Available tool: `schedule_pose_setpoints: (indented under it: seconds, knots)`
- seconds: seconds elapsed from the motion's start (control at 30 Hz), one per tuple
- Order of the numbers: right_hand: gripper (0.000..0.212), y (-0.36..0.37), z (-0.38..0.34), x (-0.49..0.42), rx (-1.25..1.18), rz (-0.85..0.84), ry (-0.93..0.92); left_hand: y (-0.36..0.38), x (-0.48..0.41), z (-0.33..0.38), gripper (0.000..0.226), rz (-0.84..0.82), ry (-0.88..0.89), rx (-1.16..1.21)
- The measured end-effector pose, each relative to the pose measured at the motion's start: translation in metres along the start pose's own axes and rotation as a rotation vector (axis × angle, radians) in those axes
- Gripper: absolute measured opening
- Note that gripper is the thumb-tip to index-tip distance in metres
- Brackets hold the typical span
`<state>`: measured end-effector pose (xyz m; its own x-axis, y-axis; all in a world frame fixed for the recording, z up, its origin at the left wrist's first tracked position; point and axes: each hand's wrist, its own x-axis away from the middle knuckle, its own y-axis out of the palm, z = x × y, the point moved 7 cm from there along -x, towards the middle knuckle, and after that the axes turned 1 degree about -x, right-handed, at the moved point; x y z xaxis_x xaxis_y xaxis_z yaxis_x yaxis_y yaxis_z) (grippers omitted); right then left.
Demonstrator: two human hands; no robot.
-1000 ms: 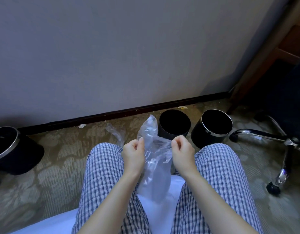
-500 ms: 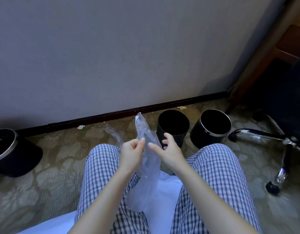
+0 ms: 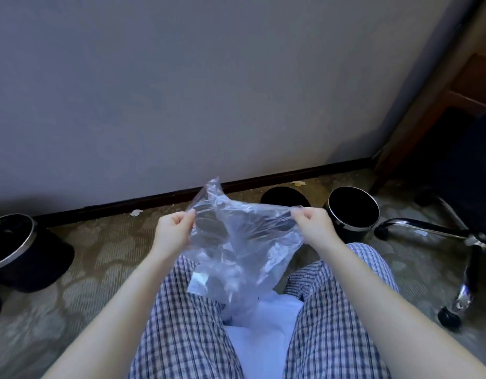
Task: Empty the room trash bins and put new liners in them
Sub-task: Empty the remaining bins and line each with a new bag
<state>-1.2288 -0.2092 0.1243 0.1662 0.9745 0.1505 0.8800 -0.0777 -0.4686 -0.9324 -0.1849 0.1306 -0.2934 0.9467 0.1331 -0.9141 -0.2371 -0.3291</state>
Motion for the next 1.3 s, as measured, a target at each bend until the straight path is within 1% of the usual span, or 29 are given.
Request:
schedule_pose_setpoints:
  seconds: [0.1, 0.2, 0.3, 0.4, 0.47, 0.57, 0.63, 0.7, 0.73, 0.77, 0.83, 0.87, 0.97, 1.03, 1.07, 1.1, 1.13, 1.2, 1.23, 1.3]
  knots:
    - [0.051, -0.028, 0.001, -0.011, 0.082, 0.045, 0.002, -0.011, -0.012, 0.008, 0.044, 0.026, 0.007, -0.093]
    - [0.051, -0.049, 0.003, -0.018, 0.156, 0.082, 0.014, -0.019, -0.022, 0.013, 0.043, 0.052, 0.012, -0.156]
    - [0.051, -0.069, 0.011, -0.023, 0.248, 0.125, 0.080, -0.027, -0.030, 0.013, 0.041, 0.092, 0.006, -0.197]
    - [0.045, -0.085, 0.021, -0.025, 0.312, 0.157, 0.129, -0.029, -0.033, 0.013, 0.041, 0.103, -0.001, -0.226]
    - [0.045, -0.093, 0.024, -0.025, 0.358, 0.202, 0.134, -0.028, -0.032, 0.019, 0.043, 0.113, 0.022, -0.284]
    - [0.041, -0.105, 0.023, -0.020, 0.425, 0.303, 0.141, -0.028, -0.031, 0.030, 0.046, 0.191, 0.066, -0.368]
    - [0.035, -0.109, 0.020, -0.017, 0.482, 0.344, 0.124, -0.026, -0.032, 0.033, 0.046, 0.222, 0.076, -0.383]
    - [0.019, -0.104, 0.015, -0.018, 0.527, 0.304, 0.078, -0.018, -0.034, 0.035, 0.044, 0.190, 0.086, -0.322]
    - [0.007, -0.097, 0.012, -0.018, 0.536, 0.243, 0.050, -0.011, -0.034, 0.039, 0.044, 0.152, 0.106, -0.284]
    - [0.016, -0.089, 0.007, -0.020, 0.553, 0.173, 0.011, -0.002, -0.033, 0.044, 0.044, 0.104, 0.135, -0.260]
    - [0.047, -0.068, -0.005, -0.022, 0.630, 0.033, -0.060, 0.014, -0.029, 0.056, 0.044, 0.014, 0.204, -0.237]
    - [0.056, -0.058, -0.016, -0.022, 0.662, -0.003, -0.112, 0.021, -0.028, 0.061, 0.045, -0.026, 0.232, -0.230]
    - [0.071, -0.016, -0.058, -0.016, 0.643, -0.141, -0.304, 0.036, -0.025, 0.073, 0.047, -0.122, 0.265, -0.205]
    - [0.076, 0.013, -0.079, -0.012, 0.585, -0.240, -0.386, 0.042, -0.022, 0.079, 0.042, -0.168, 0.272, -0.212]
    - [0.075, 0.026, -0.088, -0.012, 0.547, -0.277, -0.412, 0.043, -0.020, 0.082, 0.039, -0.189, 0.281, -0.219]
    - [0.069, 0.037, -0.094, -0.012, 0.515, -0.303, -0.425, 0.044, -0.020, 0.085, 0.036, -0.213, 0.290, -0.224]
    - [0.056, 0.047, -0.099, -0.012, 0.485, -0.320, -0.438, 0.043, -0.020, 0.086, 0.034, -0.234, 0.301, -0.234]
    - [0.019, 0.056, -0.105, -0.012, 0.414, -0.327, -0.445, 0.037, -0.022, 0.086, 0.030, -0.263, 0.316, -0.283]
    - [0.014, 0.060, -0.107, -0.012, 0.384, -0.335, -0.438, 0.031, -0.025, 0.085, 0.029, -0.266, 0.312, -0.317]
    - [0.015, 0.060, -0.102, -0.014, 0.359, -0.360, -0.406, 0.023, -0.028, 0.085, 0.031, -0.257, 0.325, -0.391]
